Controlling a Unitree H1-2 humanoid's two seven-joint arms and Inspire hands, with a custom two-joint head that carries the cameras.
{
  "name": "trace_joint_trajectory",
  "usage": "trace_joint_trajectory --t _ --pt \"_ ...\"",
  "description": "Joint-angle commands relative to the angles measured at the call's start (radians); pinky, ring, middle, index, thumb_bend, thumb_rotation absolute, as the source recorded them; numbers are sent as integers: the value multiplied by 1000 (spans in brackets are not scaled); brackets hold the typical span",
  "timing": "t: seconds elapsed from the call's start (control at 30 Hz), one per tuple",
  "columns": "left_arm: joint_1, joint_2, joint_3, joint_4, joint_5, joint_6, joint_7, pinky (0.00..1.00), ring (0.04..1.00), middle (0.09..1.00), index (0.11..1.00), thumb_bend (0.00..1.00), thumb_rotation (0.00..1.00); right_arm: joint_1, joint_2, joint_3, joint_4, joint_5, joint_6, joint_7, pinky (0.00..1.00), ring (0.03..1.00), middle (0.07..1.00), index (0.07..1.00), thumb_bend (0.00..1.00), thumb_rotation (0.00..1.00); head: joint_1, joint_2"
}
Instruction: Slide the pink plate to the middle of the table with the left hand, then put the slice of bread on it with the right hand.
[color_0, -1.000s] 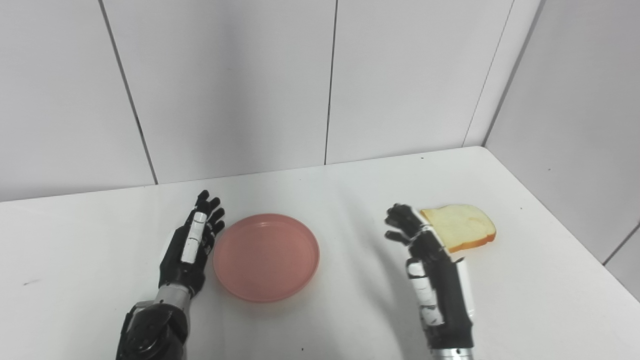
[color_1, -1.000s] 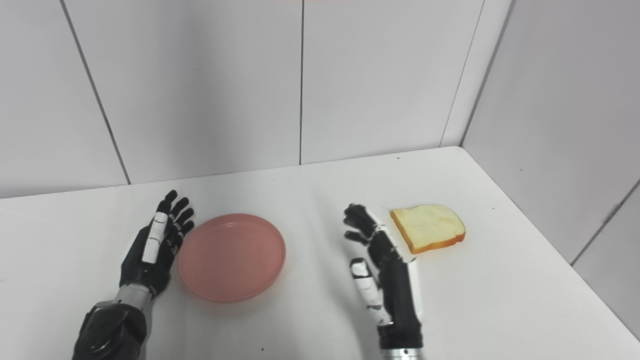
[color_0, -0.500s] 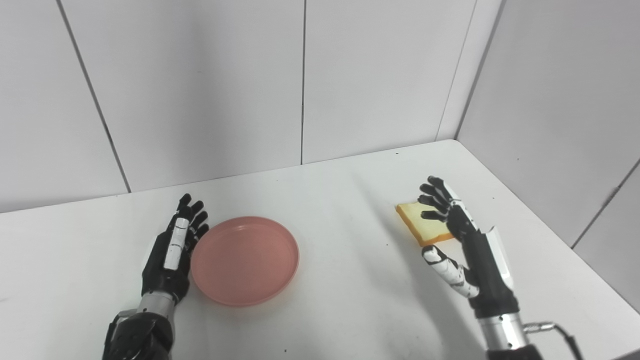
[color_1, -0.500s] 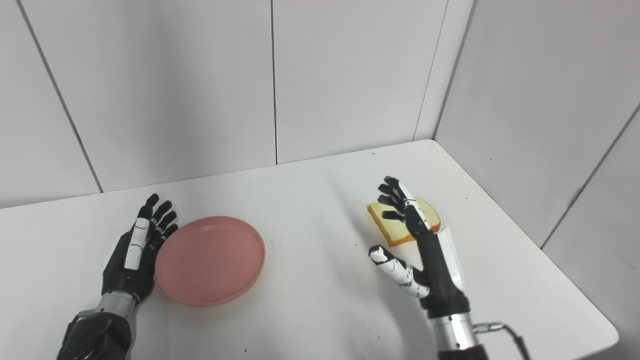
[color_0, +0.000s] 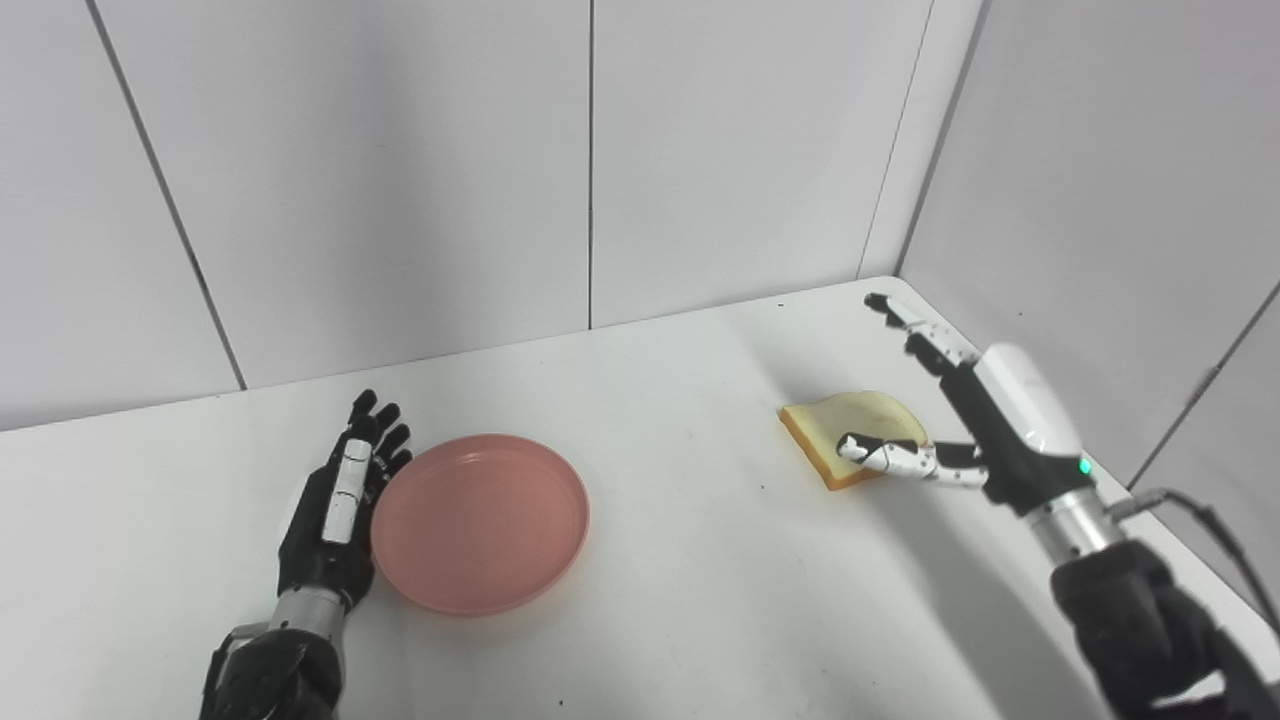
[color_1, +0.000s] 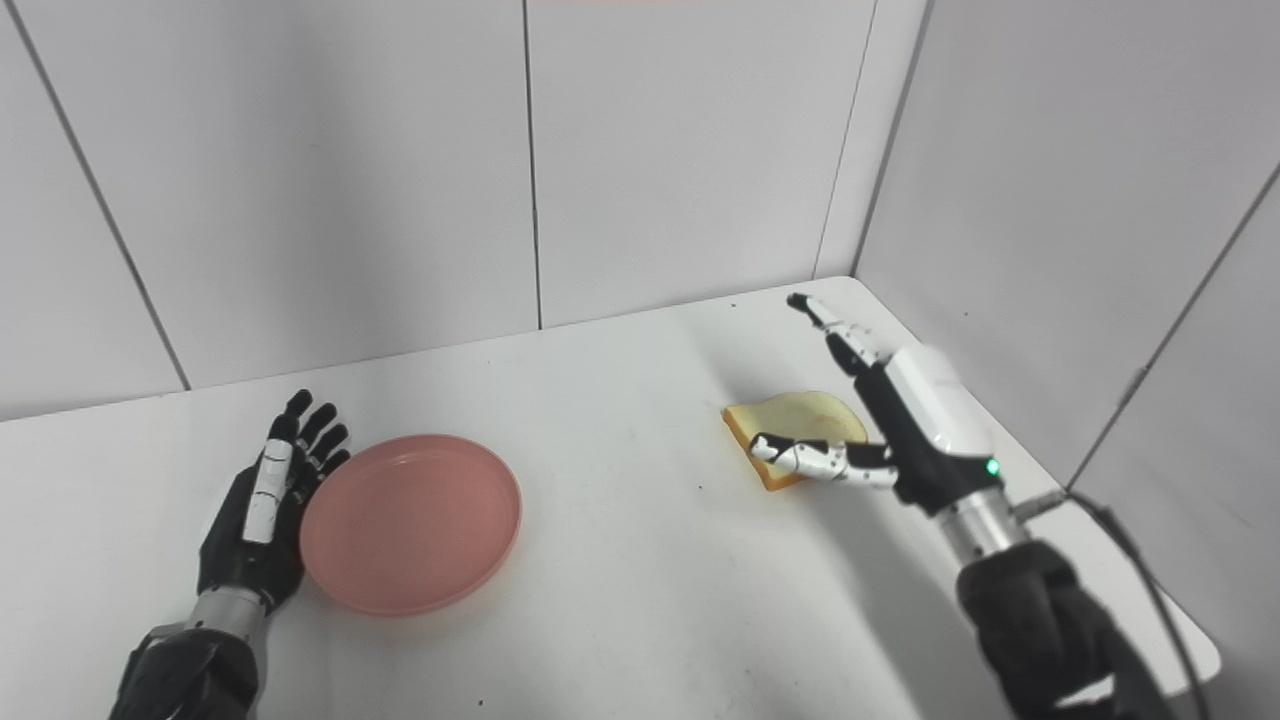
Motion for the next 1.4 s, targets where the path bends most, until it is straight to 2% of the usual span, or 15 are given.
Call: trace_joint_trajectory --t 0.0,0.07,0.17,0.2,0.23,0.27,0.3,0.43,0.57,0.77,0.97,1.17,1.37 --pt "-16 0 -6 -5 4 6 0 940 953 961 968 846 796 -37 -75 21 8 -53 -6 38 795 899 909 912 876 760 -3 0" --pt "-15 0 -6 -4 4 6 1 939 952 961 969 838 793 -50 -120 43 18 -81 7 85 820 913 924 927 931 742 -8 0" --pt "-17 0 -7 1 4 7 -1 940 950 961 963 844 787 -83 -177 76 36 -108 43 165 874 935 934 920 989 638 -4 -1" --pt "-17 0 -9 1 6 8 0 938 951 963 962 842 793 -96 -194 88 49 -122 50 185 867 930 930 912 997 573 -2 -1" --pt "-16 -1 -10 -2 9 8 2 927 950 962 958 832 804 -112 -211 102 61 -140 64 213 859 915 917 902 1000 441 -2 -1" --pt "-15 -2 -10 -6 8 9 2 927 950 962 958 832 804 -135 -233 122 82 -155 76 249 859 915 917 902 1000 441 1 -1" --pt "-14 -3 -11 -9 8 9 3 923 949 959 959 828 801 -151 -247 135 96 -164 85 274 887 922 920 909 1000 367 1 -1" --pt "-10 -5 -8 -20 -1 15 0 942 956 962 968 841 790 -221 -304 198 169 -179 62 348 909 915 914 899 1000 288 6 1" --pt "-3 -4 -8 -30 -1 17 -1 943 955 961 964 843 783 -300 -328 271 227 -205 69 419 917 928 925 906 1000 263 7 5" --pt "1 -5 -10 -37 1 24 3 936 949 958 956 850 781 -381 -350 343 276 -219 72 513 945 950 943 912 1000 247 9 7" --pt "-1 -7 -11 -38 4 24 6 931 949 955 959 838 787 -451 -372 405 322 -222 78 625 926 980 967 935 1000 223 13 5" --pt "2 -8 -14 -38 9 22 10 923 949 961 962 822 798 -494 -368 455 352 -258 65 661 950 981 968 939 1000 165 18 4" --pt "4 -5 -14 -41 9 22 12 924 946 957 956 813 792 -529 -361 521 389 -338 58 674 930 970 971 950 1000 183 23 3"
